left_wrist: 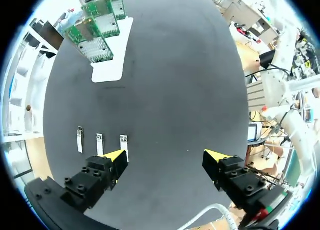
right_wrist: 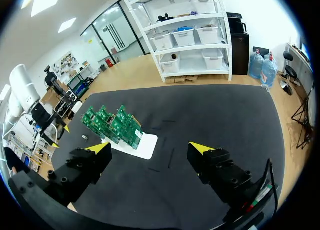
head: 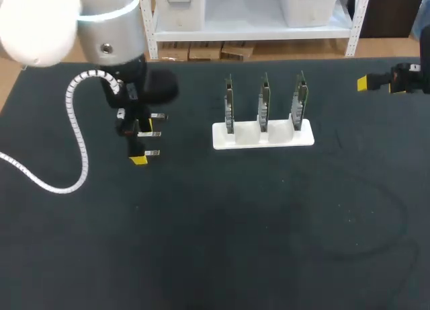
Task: Pick up the optical module with the left hand, and insert it into the network port with the right hand.
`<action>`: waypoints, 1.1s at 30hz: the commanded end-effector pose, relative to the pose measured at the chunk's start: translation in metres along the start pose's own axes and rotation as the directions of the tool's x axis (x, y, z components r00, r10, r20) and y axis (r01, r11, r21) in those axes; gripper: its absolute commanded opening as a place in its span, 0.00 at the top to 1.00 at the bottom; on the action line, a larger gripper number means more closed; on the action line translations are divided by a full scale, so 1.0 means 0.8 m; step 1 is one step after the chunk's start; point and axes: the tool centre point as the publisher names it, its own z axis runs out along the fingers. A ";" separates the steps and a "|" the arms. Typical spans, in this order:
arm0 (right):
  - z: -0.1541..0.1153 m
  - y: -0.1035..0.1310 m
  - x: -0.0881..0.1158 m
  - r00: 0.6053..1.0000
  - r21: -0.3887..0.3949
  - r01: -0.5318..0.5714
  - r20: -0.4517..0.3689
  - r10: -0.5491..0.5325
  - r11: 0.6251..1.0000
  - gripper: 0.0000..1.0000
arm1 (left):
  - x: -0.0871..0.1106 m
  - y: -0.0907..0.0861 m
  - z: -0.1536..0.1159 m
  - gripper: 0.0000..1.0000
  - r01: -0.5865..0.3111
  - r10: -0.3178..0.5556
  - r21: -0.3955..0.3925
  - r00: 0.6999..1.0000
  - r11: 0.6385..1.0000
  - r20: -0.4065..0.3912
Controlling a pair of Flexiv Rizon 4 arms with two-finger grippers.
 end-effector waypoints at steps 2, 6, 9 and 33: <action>-0.002 0.002 0.001 1.000 0.006 -0.001 0.000 0.001 1.000 0.00 | 0.008 0.005 0.021 0.00 0.022 -0.022 0.017 1.000 1.000 0.011; -0.002 0.002 0.001 1.000 0.006 -0.001 0.000 0.001 1.000 0.00 | 0.024 0.000 0.040 0.00 0.060 -0.060 -0.006 0.997 0.998 0.041; -0.002 0.002 0.001 1.000 0.006 -0.001 0.000 0.001 1.000 0.00 | 0.029 -0.001 0.048 0.00 0.078 -0.077 -0.022 0.996 0.997 0.035; -0.002 0.002 0.001 1.000 0.006 -0.001 0.000 0.001 1.000 0.00 | 0.032 0.061 0.065 0.00 0.013 -0.014 0.005 1.000 1.000 0.007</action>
